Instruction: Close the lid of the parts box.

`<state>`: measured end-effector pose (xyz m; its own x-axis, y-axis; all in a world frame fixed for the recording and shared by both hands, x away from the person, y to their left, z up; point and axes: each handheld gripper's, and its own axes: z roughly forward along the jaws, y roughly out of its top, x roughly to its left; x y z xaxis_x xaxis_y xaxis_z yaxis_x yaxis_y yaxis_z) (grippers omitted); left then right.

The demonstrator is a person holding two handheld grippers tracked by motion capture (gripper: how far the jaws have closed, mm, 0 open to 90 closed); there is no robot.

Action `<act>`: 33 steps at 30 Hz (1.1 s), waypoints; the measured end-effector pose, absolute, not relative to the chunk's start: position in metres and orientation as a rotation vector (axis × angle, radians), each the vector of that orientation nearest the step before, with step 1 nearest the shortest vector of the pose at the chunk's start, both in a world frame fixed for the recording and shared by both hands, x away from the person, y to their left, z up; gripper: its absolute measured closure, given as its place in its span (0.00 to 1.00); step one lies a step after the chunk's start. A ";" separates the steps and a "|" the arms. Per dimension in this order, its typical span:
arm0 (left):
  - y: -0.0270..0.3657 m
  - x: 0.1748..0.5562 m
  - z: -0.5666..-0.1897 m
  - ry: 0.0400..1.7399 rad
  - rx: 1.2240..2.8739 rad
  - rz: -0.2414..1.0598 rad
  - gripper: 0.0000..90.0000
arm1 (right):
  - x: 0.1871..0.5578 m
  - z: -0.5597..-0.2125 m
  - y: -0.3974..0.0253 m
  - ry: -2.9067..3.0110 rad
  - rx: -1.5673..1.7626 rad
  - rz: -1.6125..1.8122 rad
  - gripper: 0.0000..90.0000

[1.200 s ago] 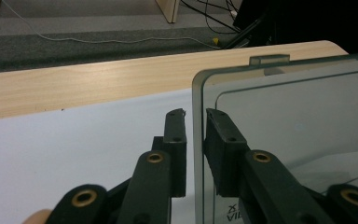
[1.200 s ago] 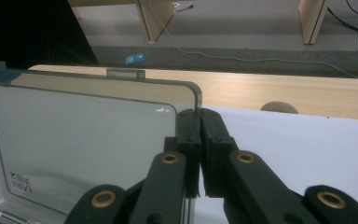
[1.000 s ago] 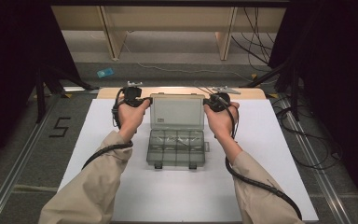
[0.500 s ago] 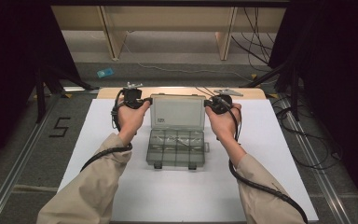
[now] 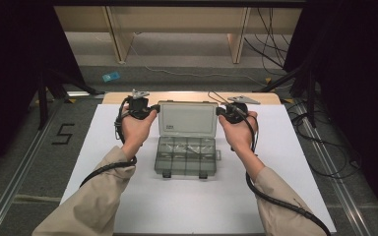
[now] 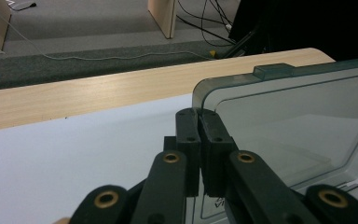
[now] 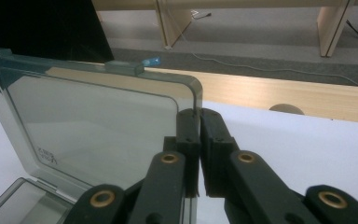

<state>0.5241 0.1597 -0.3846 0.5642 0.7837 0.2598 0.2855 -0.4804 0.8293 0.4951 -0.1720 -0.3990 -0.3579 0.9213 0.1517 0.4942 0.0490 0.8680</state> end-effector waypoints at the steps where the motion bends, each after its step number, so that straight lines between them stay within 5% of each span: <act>1: 0.160 0.523 -0.385 0.854 2.029 0.827 0.97 | 0.494 -0.399 -0.172 1.884 1.416 1.265 0.97; 33: 0.159 0.495 -0.383 0.835 2.007 0.834 0.97 | 0.471 -0.399 -0.176 1.892 1.346 1.293 0.98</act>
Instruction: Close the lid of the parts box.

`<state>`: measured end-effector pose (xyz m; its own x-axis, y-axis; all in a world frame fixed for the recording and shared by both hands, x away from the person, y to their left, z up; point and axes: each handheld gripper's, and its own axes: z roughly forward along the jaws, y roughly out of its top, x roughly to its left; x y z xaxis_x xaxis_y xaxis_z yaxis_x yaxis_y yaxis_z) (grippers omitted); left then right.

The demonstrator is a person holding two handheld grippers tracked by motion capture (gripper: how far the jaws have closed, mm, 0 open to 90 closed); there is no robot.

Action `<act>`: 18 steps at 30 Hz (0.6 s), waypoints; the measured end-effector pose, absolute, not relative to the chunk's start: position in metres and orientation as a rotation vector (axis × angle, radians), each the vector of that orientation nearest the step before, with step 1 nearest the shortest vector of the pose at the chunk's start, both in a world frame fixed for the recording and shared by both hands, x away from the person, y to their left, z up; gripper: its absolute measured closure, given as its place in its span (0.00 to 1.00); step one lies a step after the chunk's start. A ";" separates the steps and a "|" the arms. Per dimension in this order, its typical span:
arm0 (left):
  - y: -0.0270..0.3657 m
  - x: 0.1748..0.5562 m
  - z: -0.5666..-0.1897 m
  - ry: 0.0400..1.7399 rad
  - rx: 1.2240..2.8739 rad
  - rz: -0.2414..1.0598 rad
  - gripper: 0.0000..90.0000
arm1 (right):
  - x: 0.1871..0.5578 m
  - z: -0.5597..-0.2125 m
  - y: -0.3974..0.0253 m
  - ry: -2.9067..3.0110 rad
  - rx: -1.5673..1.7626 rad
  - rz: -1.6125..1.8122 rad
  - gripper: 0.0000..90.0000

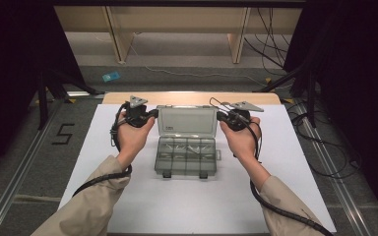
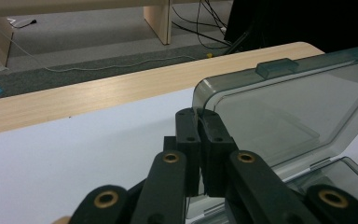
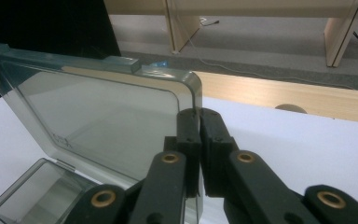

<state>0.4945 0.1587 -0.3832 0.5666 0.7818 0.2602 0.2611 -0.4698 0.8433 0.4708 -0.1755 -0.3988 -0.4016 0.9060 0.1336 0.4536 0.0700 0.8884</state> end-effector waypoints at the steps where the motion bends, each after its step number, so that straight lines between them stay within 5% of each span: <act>1: 0.159 0.494 -0.383 0.835 2.010 0.833 0.97 | 0.470 -0.399 -0.176 1.894 1.345 1.284 0.98; 18: 0.159 0.483 -0.384 0.821 2.003 0.846 0.97 | 0.459 -0.400 -0.176 1.901 1.323 1.285 0.98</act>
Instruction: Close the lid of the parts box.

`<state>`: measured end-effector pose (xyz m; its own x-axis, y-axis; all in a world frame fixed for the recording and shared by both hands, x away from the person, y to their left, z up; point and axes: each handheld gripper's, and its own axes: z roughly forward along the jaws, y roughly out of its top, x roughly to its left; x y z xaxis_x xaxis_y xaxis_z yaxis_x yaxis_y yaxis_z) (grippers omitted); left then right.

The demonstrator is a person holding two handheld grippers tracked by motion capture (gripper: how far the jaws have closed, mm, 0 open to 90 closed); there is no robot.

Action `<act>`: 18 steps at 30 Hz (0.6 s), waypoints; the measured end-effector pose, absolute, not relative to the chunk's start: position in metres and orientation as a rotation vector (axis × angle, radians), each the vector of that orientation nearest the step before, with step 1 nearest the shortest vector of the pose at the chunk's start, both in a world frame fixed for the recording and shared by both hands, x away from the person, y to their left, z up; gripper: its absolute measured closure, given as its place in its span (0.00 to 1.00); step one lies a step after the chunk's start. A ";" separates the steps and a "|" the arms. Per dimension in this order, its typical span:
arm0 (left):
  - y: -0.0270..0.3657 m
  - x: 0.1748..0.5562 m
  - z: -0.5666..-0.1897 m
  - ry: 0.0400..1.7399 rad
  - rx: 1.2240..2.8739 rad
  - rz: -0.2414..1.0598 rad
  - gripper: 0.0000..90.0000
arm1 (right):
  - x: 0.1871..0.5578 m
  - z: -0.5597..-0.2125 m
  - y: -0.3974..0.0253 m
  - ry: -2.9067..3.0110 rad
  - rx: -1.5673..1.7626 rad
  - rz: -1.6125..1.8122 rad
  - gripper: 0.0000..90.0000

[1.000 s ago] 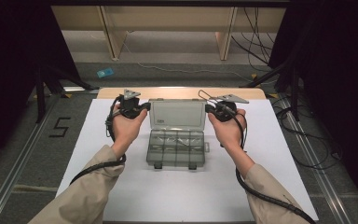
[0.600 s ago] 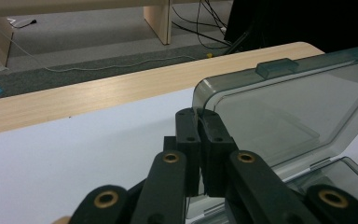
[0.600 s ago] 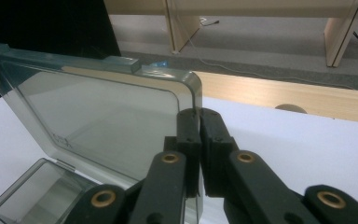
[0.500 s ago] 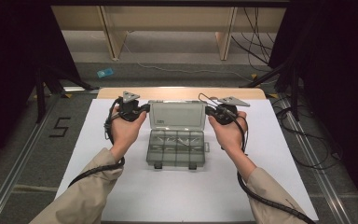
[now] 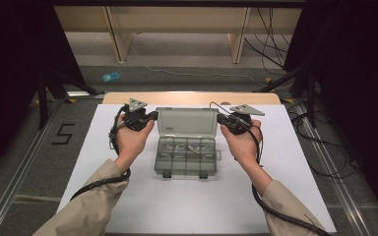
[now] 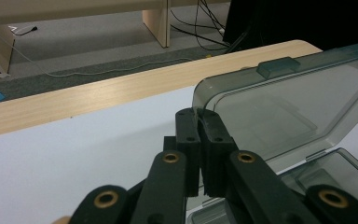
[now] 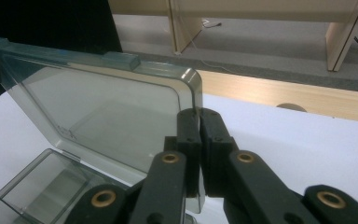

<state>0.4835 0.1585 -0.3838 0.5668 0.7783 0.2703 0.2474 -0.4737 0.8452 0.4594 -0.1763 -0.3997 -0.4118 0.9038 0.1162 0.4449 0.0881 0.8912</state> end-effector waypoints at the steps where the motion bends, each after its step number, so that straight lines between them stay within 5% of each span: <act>1: 0.159 0.483 -0.384 0.821 2.003 0.847 0.97 | 0.459 -0.400 -0.176 1.900 1.316 1.284 0.98; 18: 0.159 0.472 -0.386 0.817 1.991 0.841 0.97 | 0.448 -0.403 -0.177 1.908 1.289 1.295 0.98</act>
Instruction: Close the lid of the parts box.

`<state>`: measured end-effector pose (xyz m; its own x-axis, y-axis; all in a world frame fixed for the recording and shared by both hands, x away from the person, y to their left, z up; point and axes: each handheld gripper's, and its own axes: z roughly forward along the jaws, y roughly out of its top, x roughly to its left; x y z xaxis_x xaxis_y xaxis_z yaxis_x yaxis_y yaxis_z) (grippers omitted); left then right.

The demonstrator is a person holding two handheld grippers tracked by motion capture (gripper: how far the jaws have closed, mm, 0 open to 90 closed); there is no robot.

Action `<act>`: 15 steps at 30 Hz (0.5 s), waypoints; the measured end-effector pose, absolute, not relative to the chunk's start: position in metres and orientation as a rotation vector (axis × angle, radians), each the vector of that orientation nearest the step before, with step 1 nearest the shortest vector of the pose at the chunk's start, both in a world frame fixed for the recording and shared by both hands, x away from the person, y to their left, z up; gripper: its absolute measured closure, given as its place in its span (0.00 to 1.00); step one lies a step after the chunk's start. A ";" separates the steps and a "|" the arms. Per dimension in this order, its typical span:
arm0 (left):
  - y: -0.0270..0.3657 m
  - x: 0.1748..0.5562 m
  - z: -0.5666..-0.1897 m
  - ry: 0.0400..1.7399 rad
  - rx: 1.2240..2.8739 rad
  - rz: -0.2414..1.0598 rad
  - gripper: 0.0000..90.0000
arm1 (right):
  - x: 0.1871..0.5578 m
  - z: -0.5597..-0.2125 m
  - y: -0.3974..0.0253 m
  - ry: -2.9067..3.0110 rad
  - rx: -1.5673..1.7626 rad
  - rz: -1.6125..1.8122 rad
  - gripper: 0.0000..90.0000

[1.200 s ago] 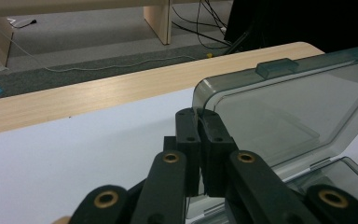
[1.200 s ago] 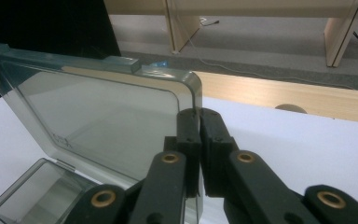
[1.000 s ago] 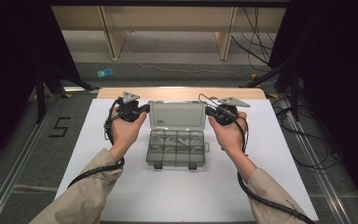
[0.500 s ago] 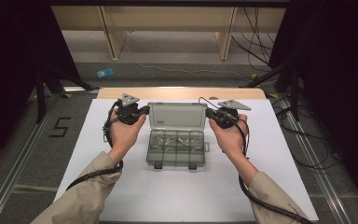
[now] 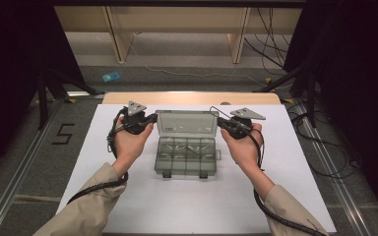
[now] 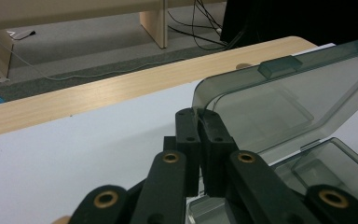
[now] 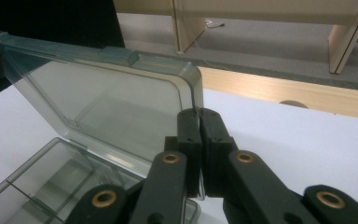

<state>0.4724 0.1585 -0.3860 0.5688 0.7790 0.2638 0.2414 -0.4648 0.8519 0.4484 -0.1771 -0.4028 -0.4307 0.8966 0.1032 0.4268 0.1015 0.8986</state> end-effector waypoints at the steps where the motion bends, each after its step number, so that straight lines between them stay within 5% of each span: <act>1: 0.158 0.472 -0.386 0.818 1.993 0.845 0.97 | 0.447 -0.403 -0.177 1.913 1.295 1.287 0.98; 15: 0.158 0.465 -0.387 0.814 1.995 0.848 0.97 | 0.440 -0.405 -0.178 1.915 1.265 1.291 0.99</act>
